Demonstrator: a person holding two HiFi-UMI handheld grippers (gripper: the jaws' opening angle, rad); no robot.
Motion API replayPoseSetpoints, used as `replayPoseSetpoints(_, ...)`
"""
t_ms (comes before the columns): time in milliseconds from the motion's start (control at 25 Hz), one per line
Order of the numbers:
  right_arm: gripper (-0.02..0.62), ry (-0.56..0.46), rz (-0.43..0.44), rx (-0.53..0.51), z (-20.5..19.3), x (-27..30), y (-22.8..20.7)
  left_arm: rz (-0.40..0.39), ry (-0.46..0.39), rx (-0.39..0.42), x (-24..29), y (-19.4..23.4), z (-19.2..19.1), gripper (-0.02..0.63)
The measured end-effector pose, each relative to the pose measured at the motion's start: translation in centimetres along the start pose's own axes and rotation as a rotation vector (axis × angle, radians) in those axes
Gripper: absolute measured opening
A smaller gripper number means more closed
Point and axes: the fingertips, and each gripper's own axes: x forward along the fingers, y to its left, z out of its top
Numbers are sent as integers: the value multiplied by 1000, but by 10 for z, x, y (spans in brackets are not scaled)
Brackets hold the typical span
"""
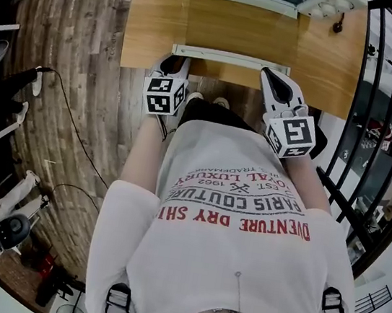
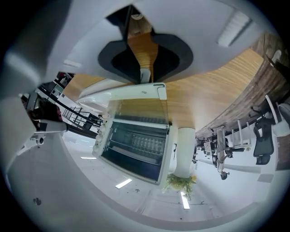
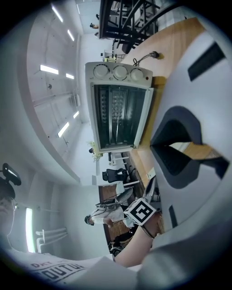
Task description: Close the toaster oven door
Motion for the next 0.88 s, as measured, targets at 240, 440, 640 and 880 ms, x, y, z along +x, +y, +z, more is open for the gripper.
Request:
replayPoseSetpoints(240,5,25,-28,11,0,0,1,-52,21,-23,-1,-2,0,91)
replayPoseSetpoints(440,5,44,-46,30,5,4,7,-98,73,3,-2,-2,0,91)
replayPoseSetpoints(640,5,28,-83,33,21,6,4,-131,92,28,-8,-4,10,89)
replayPoseSetpoints(880,5,-7,-109,39,31,1,4,-153,92,78,-18,-12,28,89)
